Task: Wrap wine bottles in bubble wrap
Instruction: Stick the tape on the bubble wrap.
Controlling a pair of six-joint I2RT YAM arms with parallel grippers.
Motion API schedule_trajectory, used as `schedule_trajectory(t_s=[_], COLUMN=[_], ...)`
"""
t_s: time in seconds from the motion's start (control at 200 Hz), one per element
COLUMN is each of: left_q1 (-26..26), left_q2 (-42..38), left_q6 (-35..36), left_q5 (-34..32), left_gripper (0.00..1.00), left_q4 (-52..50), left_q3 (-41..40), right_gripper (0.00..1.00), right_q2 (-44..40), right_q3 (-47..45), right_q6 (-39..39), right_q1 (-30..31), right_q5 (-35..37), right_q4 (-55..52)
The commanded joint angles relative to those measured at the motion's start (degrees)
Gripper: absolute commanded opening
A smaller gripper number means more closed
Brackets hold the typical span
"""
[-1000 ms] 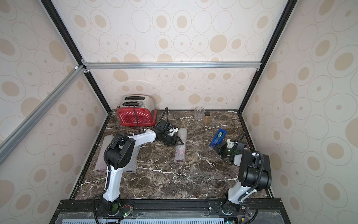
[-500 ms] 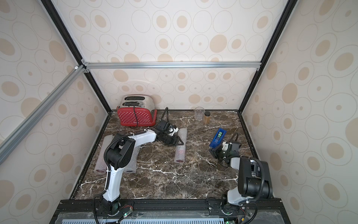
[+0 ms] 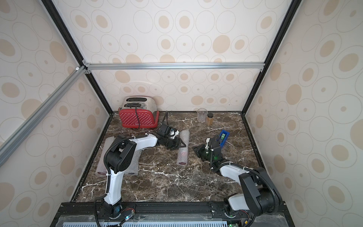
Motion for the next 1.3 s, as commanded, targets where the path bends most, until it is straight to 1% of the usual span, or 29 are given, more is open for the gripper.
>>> schedule_trajectory(t_s=[0.0,0.14,0.341,0.566,0.967,1.127,1.298], left_q1=[-1.4,-1.6,-1.5,-1.6,-1.6,-1.5,-1.6], left_q2=[2.7,3.3,3.2,3.2,3.1,3.1,3.0], left_q6=[-5.0,-5.6,-5.4,-5.1,-4.8,-4.7,-4.6], left_q5=[-4.5,-3.8,-3.6,-3.6,-3.7,-3.7,-3.7], left_gripper=[0.59,0.59,0.59,0.58,0.57,0.57,0.57], left_q4=[-6.4,-6.2,-6.2,-6.2,-6.7,-6.9,-6.9], left_q3=[-3.4,-2.9,-2.8,-2.8,-2.7,-2.5,-2.5], right_gripper=[0.0,0.0,0.0,0.0,0.0,0.03,0.08], right_q2=[4.0,9.5,13.9,14.5,15.2,16.6,16.4], right_q3=[1.2,2.8,3.3,2.7,1.4,1.5,-0.3], right_q6=[4.7,5.6,6.4,5.3,2.9,2.5,1.8], right_q1=[2.9,5.4,5.6,5.6,6.3,7.3,7.4], right_q5=[7.3,8.4,8.5,9.6,8.7,8.6,9.6], right_q4=[8.4,12.8,16.6,15.7,13.1,13.2,12.9])
